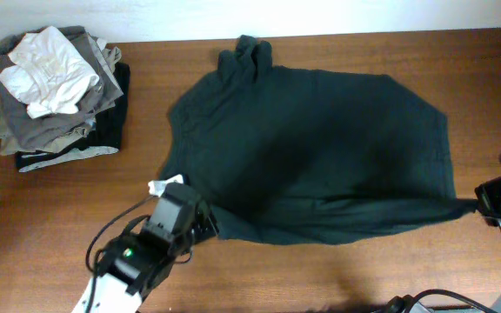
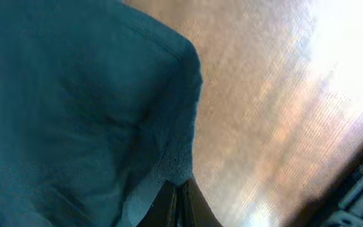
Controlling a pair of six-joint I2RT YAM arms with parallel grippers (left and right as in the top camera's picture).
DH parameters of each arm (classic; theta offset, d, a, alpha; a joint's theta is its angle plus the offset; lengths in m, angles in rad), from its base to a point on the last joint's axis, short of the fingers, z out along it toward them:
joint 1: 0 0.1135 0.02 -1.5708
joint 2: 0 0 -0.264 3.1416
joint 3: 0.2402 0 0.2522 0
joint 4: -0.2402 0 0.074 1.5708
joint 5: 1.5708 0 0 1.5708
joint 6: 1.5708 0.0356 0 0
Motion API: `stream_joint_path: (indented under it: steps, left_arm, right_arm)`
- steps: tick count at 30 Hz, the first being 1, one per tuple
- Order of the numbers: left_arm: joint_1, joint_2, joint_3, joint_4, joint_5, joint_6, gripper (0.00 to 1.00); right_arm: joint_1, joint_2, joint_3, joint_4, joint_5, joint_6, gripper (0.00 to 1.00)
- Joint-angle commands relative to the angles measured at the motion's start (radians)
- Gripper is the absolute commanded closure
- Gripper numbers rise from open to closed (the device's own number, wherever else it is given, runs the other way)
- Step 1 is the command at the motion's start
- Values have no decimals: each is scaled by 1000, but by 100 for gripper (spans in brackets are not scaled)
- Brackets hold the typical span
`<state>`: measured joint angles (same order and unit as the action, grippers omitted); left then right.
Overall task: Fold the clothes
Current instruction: 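Grasp the shirt's left and right side edges with both grippers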
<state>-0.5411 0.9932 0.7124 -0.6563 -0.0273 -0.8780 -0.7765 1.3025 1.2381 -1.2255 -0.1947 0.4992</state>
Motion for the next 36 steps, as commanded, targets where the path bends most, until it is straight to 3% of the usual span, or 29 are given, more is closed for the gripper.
stream_joint_path:
  steps: [1,6,9,23,25,26,27,36]
  left_arm:
    - [2,108,13,131,-84,88,99]
    - [2,233,13,439,-147,209,99]
    - [4,270,13,534,-184,222,99]
    - [54,336,34,653,-232,266,99]
    - [55,383,34,681,-232,266,98]
    - [54,405,34,690,-232,266,88]
    - [54,426,34,695,-232,266,86]
    - [55,480,34,731,-364,275,87]
  right_arm:
    - [-3,14,-3,35,-16,38,96]
    - [-3,98,-3,63,-16,42,96]
    - [-3,163,-3,53,-15,41,96]
    - [76,255,-4,108,16,106,96]
    - [103,260,-4,137,33,114,96]
    - [117,260,-4,148,52,128,96]
    - [130,260,-4,166,76,145,96]
    - [248,261,-5,374,155,198,94]
